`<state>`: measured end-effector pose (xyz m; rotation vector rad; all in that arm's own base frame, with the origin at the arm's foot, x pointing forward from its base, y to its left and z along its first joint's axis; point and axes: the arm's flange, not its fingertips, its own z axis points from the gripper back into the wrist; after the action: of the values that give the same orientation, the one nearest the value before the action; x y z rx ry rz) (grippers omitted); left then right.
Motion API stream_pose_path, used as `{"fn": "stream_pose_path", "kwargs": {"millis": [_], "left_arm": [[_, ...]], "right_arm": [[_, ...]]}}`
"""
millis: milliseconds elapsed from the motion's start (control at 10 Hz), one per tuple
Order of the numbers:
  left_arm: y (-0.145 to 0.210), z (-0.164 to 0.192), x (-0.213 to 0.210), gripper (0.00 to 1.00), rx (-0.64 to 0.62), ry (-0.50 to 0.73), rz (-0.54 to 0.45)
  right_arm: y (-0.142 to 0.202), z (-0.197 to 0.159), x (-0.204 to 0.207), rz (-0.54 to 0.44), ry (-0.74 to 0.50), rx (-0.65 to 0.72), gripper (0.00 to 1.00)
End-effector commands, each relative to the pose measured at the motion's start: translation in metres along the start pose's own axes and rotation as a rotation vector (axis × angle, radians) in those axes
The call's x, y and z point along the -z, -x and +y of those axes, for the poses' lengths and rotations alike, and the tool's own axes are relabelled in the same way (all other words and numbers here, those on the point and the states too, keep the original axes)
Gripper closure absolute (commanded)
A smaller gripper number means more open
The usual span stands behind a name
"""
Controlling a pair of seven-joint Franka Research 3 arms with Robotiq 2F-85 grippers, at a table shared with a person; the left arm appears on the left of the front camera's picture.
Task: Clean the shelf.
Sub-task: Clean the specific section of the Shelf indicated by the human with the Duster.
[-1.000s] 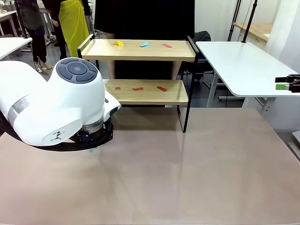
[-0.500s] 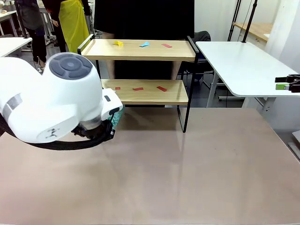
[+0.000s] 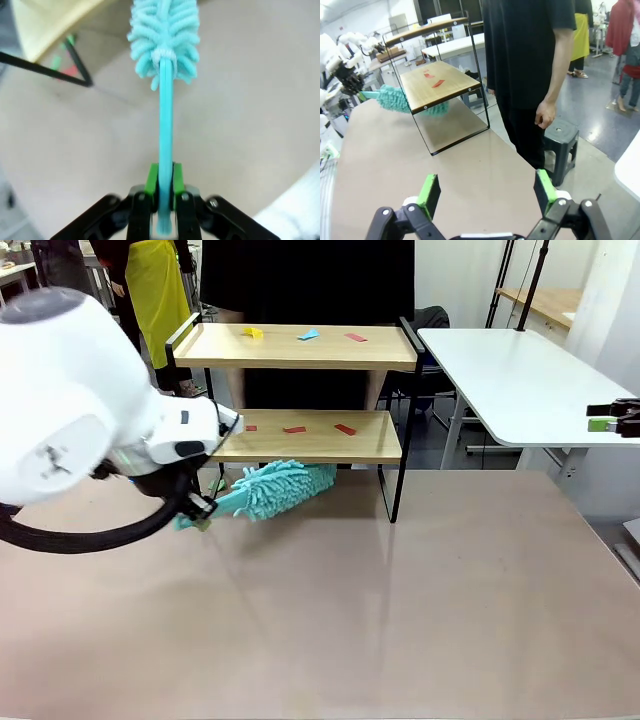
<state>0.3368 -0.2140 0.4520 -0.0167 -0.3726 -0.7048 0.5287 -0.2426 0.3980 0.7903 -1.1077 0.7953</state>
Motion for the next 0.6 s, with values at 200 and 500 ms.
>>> {"fn": "stream_pose_path", "kwargs": {"millis": [200,500], "left_arm": [[0.073,0.036,-0.068,0.86,0.21,-0.02,0.178],[0.088,0.055,-0.122,0.86,0.42,0.006,0.32]], "right_arm": [[-0.002,0.002,0.001,-0.001,0.001,-0.004,0.0],[-0.002,0.002,0.001,-0.001,0.001,-0.004,0.0]]}}
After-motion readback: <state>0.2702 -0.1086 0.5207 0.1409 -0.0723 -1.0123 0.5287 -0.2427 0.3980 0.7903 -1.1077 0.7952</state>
